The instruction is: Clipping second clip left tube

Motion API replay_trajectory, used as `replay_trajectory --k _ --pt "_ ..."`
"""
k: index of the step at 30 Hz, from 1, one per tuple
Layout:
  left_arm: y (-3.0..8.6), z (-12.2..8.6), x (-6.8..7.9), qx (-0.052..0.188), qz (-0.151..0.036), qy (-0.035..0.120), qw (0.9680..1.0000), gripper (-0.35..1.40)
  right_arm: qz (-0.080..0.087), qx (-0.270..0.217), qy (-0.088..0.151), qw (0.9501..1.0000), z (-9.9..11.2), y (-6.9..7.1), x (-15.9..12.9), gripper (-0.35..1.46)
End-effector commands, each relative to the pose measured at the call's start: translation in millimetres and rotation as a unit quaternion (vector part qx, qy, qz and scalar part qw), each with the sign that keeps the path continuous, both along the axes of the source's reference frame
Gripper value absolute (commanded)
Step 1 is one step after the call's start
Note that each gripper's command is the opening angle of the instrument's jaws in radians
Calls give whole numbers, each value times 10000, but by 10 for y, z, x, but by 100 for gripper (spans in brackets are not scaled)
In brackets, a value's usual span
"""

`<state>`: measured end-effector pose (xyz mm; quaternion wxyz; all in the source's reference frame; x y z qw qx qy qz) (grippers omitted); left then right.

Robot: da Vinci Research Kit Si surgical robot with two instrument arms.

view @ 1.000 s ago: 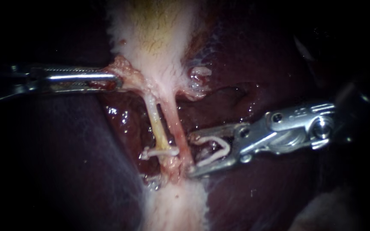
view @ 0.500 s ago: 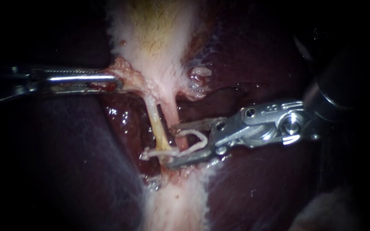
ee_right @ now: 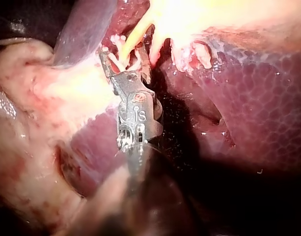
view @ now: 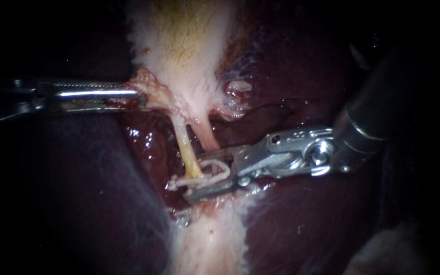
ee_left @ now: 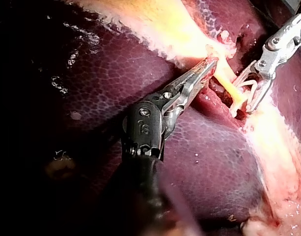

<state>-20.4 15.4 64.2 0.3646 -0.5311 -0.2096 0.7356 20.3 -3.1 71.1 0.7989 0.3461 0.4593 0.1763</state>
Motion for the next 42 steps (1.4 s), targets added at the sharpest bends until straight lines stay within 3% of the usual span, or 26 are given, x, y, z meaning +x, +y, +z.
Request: replay_trajectory --k 1,7,10,23,34,42 --pt "0 0 0 0 -1 1 10000 -35 56 76 69 9999 0 0 3 49" --pt "0 1 -1 0 -3 2 10000 -35 99 397 383 9984 1 0 14 48" --pt "0 1 -1 0 -4 2 10000 -35 -4 492 499 9975 0 0 19 48" --pt "0 1 -2 0 -4 3 10000 -35 59 593 666 9960 -6 -3 24 48" --pt "0 1 -1 0 -1 1 10000 -35 100 670 960 9931 -38 -19 28 48" --pt "1 2 0 0 2 -1 10000 -35 -82 801 1305 9882 -69 -32 33 48"
